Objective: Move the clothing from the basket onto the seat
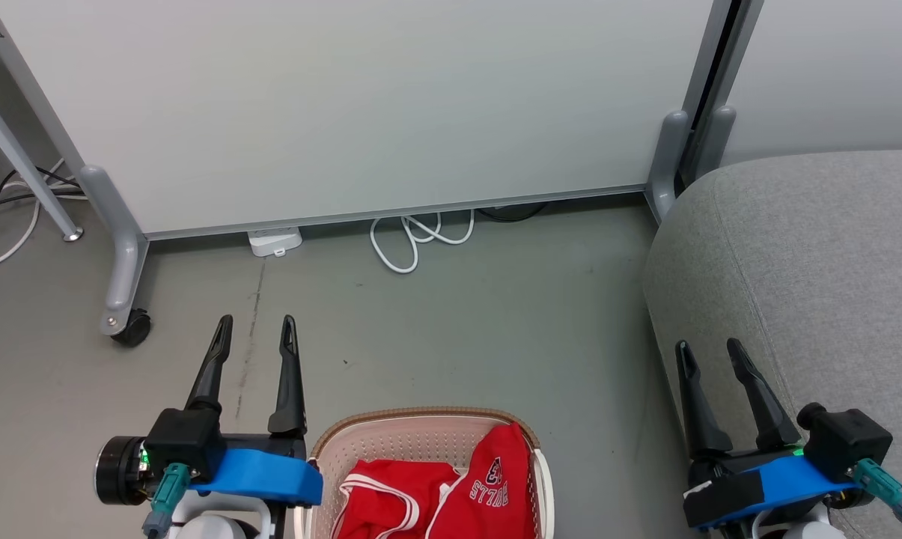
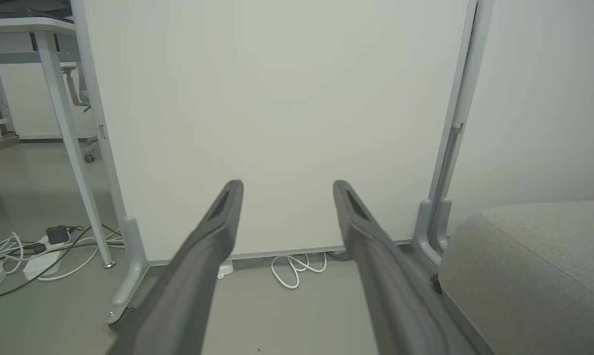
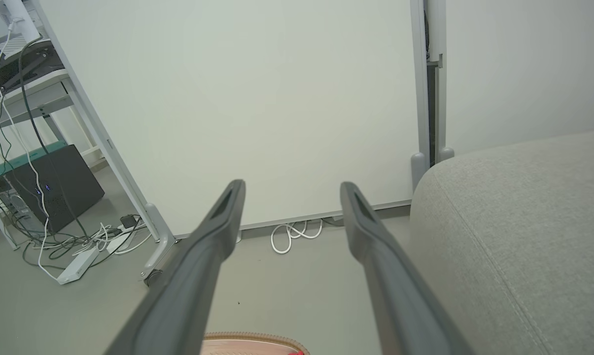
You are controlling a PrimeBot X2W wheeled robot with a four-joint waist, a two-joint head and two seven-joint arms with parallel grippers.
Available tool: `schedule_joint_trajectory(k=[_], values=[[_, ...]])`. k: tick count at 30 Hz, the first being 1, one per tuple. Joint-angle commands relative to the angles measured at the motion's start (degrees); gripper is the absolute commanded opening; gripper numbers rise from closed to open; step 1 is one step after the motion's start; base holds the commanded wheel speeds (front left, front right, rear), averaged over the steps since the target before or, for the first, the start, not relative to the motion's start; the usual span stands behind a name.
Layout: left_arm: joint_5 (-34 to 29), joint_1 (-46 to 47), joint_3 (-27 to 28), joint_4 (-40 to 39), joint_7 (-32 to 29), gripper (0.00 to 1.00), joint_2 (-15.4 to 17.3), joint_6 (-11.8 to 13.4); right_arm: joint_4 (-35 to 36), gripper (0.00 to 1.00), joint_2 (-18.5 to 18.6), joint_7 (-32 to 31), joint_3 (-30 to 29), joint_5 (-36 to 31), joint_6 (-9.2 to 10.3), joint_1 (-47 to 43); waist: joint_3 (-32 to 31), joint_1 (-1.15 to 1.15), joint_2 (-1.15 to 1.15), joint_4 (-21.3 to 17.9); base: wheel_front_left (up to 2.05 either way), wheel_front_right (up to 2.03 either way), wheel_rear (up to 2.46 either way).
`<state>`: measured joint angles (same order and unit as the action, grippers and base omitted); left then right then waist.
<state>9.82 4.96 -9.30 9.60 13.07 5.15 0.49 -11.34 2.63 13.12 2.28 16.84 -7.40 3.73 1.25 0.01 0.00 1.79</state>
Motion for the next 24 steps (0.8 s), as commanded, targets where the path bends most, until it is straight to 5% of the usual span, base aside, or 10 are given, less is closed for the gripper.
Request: schedule_joint_trajectory(k=[1,24], values=[[-1.1,0.8,-0.1,-0.5,0.5,1.0,0.1,-0.5,0.4,1.0,0.4,0.4,0.2,-1.1,-0.14,0.8,0.0,-0.01,0.0,0.0,0.0,0.0,0.0],[-4.3,0.4,1.8,1.2,2.2,1.0,-1.6,-5.5,0.3,1.0,0.4,2.1,1.1,-7.0,-0.15,0.7,0.4,-0.01,0.0,0.3,0.0,0.0,0.0]])
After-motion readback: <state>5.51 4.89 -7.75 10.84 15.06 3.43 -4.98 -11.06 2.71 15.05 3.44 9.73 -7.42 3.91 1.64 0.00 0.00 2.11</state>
